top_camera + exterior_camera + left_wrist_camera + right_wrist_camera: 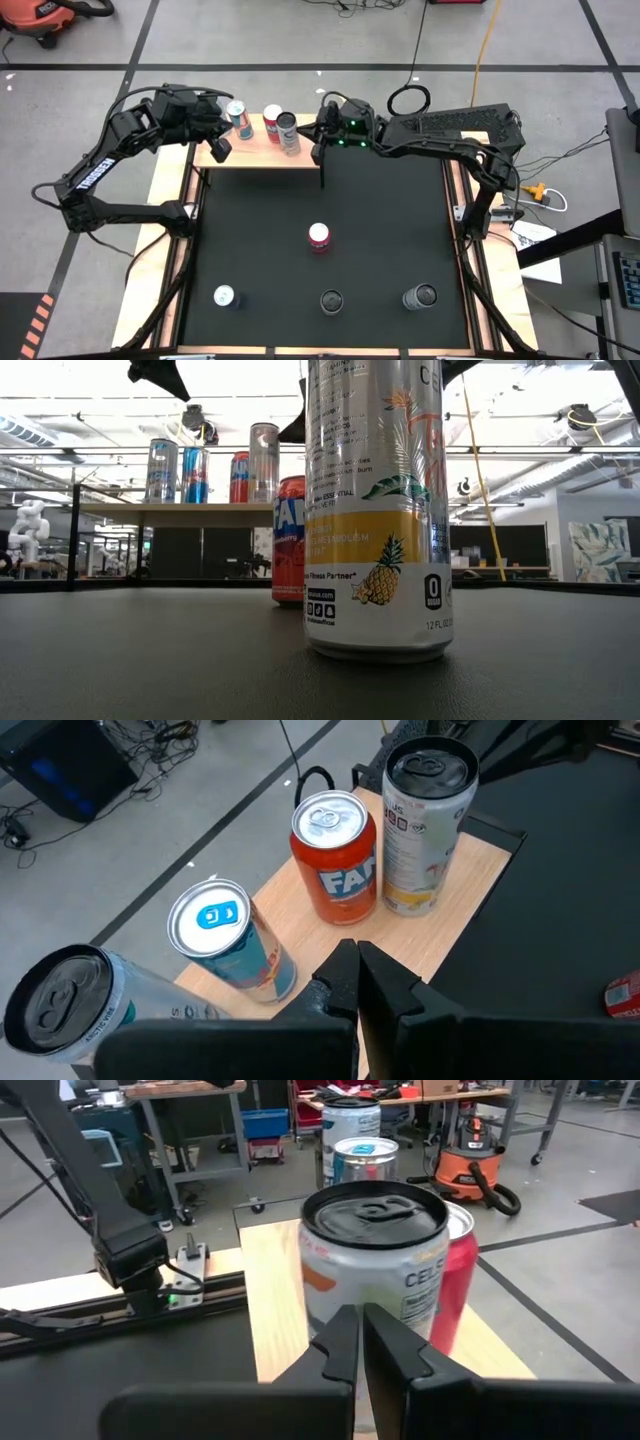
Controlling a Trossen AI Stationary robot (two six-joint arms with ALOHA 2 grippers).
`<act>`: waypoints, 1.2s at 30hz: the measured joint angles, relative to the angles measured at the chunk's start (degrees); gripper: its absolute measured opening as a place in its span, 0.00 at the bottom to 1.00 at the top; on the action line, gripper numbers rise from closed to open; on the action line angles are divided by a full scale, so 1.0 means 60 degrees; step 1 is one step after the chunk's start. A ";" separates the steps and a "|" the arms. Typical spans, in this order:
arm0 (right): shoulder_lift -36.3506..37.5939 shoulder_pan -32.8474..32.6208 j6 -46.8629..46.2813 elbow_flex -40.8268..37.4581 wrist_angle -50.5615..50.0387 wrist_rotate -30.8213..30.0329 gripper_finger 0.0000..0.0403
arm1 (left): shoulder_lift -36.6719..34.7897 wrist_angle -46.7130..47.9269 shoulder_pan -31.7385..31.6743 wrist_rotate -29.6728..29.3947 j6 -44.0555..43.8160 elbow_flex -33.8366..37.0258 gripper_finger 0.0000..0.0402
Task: Place canned beverage on shelf
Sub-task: Put the top white-yellow soda can on the shelf
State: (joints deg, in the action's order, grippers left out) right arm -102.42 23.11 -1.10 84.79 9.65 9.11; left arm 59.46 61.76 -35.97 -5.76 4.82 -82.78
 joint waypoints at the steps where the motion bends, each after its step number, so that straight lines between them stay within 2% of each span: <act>1: -0.0001 -0.0029 0.0000 0.0000 -0.0003 -0.0014 0.00 | 0.0028 -0.0018 0.0000 0.0006 0.0000 0.0000 0.00; 6: 0.0122 -0.0193 0.0037 -0.0005 -0.0237 -0.0583 0.00 | 0.0377 -0.0128 0.0000 0.0643 0.0004 0.0053 0.00; 9: 0.0216 -0.0257 0.0203 0.0000 -0.0424 -0.1017 0.00 | 0.0532 -0.0925 0.0002 0.1203 0.0007 0.0534 0.00; 16: 0.0460 -0.0247 0.0337 -0.0007 -0.0959 -0.1046 0.00 | 0.0663 -0.1995 0.0001 0.1243 0.0007 0.1801 0.00; 26: 0.0636 -0.0247 0.0442 -0.0004 -0.1360 -0.1028 0.00 | 0.0663 -0.4337 0.0460 0.1706 0.0005 0.3673 0.00; 36: 0.0650 -0.0247 0.0440 -0.0004 -0.1370 -0.1023 0.00 | 0.1214 -0.5652 0.0499 0.1695 -0.0007 0.4076 0.00</act>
State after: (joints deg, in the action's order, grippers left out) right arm -98.52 21.63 1.53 84.77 1.43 2.97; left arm 66.74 27.85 -32.97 4.40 4.78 -58.33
